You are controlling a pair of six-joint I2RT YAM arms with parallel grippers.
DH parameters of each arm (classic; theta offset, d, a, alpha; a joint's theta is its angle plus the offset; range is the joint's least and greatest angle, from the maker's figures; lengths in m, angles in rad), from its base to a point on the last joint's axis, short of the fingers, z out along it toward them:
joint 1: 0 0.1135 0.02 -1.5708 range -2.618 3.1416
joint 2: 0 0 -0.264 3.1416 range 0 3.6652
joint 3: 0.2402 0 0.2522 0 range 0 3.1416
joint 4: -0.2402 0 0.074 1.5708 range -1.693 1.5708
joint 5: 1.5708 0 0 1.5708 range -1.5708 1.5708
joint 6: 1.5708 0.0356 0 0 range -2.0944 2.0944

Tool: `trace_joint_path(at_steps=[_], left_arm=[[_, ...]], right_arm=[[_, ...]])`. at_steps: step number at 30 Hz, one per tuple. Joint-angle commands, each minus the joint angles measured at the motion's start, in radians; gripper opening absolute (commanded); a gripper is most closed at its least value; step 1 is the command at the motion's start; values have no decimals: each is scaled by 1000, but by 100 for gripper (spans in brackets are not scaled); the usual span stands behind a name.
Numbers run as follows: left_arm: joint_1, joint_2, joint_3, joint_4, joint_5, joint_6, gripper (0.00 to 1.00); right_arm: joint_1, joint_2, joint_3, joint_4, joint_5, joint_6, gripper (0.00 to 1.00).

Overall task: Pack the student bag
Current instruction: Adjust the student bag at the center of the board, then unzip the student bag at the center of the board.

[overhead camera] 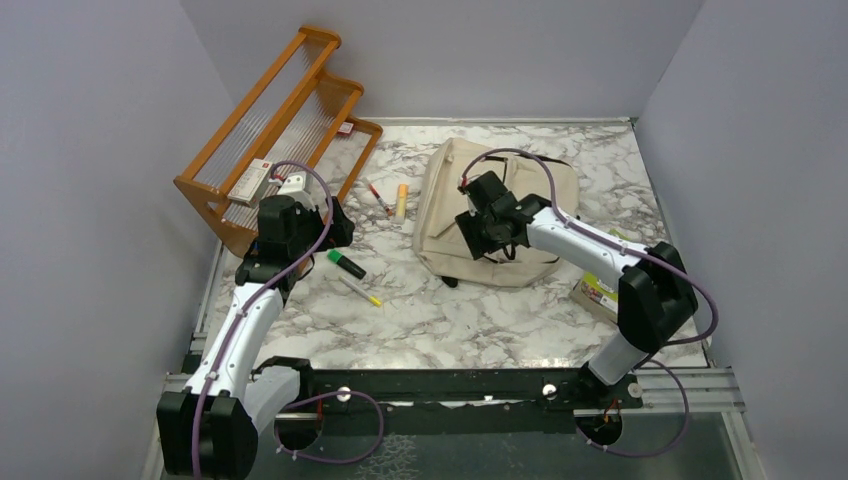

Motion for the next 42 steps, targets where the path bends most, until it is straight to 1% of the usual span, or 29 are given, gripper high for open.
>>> trace_joint_path(at_steps=[1,7,13,17,23,28,29,33,36,41,42], left_arm=[[-2,-2,25,28,16,9,99],[-4,9,28,26,8,12,98],[-5,4,26,20,8,14,98],[-6,3,25,19,5,14,98],[-7,1,29,17,9,19,98],[-8,-7,26,17,8,18,98],[-9,-7,25,16,8,16,98],[-10,2,30,17,3,18,98],[-11,3,31,14,0,20,98],[-14,-2,25,19,18,7,98],[-15,-1,24,18,24,5,98]], right_arm=[[11,31,-23,-20,117,-67,59],[13,48,-69,27,70,-121,59],[13,109,-74,93,63,-172,59],[13,138,-47,107,86,-179,54],[13,159,-34,141,55,-179,42],[13,170,-24,142,64,-180,31],[13,169,-19,137,68,-179,28],[13,153,-12,134,78,-172,9],[13,132,1,105,51,-161,2],[13,54,-29,111,-39,-145,1],[13,39,-39,116,-52,-113,1]])
